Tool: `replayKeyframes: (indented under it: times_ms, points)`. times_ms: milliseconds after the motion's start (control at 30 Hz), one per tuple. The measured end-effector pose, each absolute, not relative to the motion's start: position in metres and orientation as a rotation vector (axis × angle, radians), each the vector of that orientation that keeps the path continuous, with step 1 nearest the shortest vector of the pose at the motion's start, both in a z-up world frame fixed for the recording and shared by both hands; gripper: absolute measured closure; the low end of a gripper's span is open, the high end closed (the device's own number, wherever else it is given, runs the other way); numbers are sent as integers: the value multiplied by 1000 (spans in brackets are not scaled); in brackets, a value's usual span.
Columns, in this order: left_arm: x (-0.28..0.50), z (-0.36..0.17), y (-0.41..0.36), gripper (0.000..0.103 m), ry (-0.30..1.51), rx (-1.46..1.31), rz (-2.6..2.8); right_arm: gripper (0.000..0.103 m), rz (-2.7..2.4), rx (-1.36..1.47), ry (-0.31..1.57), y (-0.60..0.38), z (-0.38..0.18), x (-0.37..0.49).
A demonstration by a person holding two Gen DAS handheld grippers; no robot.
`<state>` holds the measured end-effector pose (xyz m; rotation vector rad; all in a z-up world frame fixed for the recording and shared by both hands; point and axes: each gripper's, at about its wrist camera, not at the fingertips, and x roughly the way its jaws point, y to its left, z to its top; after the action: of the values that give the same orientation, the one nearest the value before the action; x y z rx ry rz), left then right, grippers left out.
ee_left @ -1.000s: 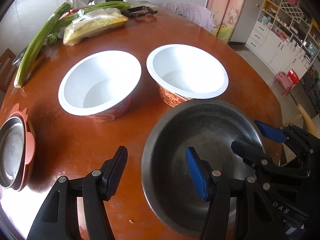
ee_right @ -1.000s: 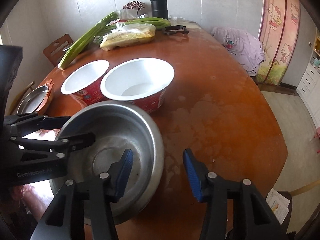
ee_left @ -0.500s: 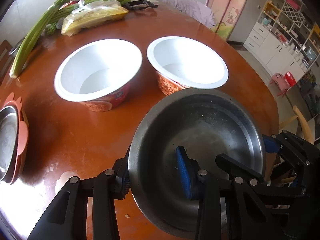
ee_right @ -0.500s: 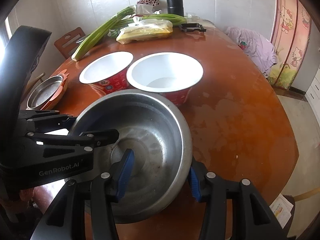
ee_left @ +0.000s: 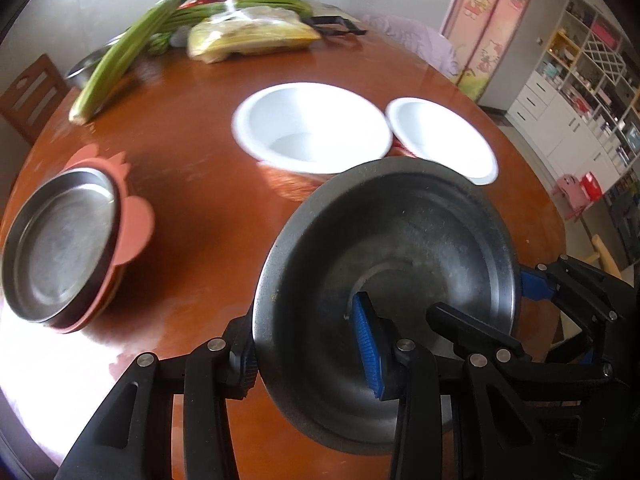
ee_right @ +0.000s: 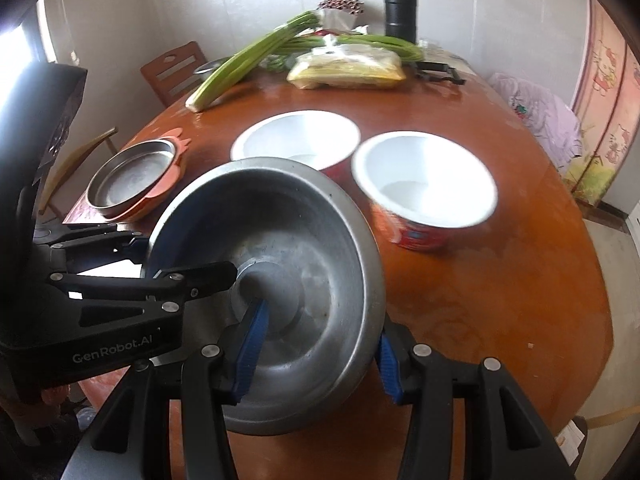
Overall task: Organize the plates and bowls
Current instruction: 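Carry the deep steel bowl, lower it onto the table, open left tool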
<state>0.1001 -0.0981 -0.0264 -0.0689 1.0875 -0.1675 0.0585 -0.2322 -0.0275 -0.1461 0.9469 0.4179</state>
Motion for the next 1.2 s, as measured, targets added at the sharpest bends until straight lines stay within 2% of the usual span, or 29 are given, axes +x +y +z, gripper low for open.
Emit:
replayKeyframes:
  times_ms: [367,1200]
  points:
    - [103,-38,-66,61,1107,-119,-145,53,446,-169,979,-195,-35,65]
    - [110,-44,-63,59,1113,-89,-138,52,473,-88,1034,-192,-46,81]
